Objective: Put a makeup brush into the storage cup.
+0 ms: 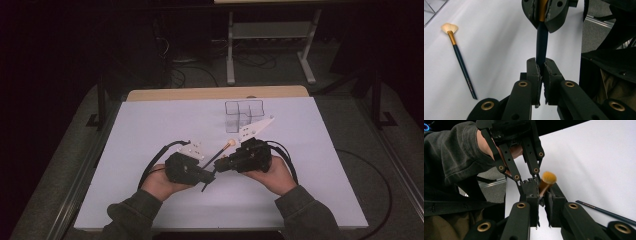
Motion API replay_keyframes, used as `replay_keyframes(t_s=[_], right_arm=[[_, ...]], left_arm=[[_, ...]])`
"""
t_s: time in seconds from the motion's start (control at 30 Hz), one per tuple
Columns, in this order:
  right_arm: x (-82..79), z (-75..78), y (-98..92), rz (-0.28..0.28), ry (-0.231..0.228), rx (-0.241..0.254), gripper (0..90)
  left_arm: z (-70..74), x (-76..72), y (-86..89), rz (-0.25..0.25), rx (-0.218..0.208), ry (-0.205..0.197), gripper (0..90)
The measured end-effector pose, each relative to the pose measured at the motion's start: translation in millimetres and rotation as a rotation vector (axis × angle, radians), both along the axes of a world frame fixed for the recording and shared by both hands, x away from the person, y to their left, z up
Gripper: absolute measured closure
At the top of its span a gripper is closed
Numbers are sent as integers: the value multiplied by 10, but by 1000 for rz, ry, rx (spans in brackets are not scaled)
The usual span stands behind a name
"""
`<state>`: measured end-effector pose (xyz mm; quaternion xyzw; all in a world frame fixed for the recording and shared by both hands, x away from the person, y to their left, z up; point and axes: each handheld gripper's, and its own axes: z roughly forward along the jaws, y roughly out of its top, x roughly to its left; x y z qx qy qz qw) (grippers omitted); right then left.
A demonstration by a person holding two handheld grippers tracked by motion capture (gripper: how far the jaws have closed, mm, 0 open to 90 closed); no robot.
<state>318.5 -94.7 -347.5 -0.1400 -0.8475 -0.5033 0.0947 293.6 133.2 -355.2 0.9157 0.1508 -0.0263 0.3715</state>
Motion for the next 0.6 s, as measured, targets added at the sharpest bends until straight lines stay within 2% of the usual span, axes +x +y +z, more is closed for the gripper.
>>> replay_keyframes(t_s=[0.23, 0.33, 0.43, 0.5, 0.6], right_arm=[[-1, -5, 17, 3, 3, 3, 818], [-3, 7, 24, 7, -2, -3, 827], [-20, 38, 38, 9, -3, -30, 828], [-9, 70, 37, 12, -15, -52, 828], [9, 87, 22, 7, -24, -64, 829]], left_arm=[[-4, -5, -4, -1, 6, -9, 840], [-17, -4, 1, 2, -9, -7, 832], [-25, -6, 8, 11, -15, 0, 814], [-32, -7, 38, 24, -19, 4, 755], [-40, 1, 74, 22, -20, -3, 727]])
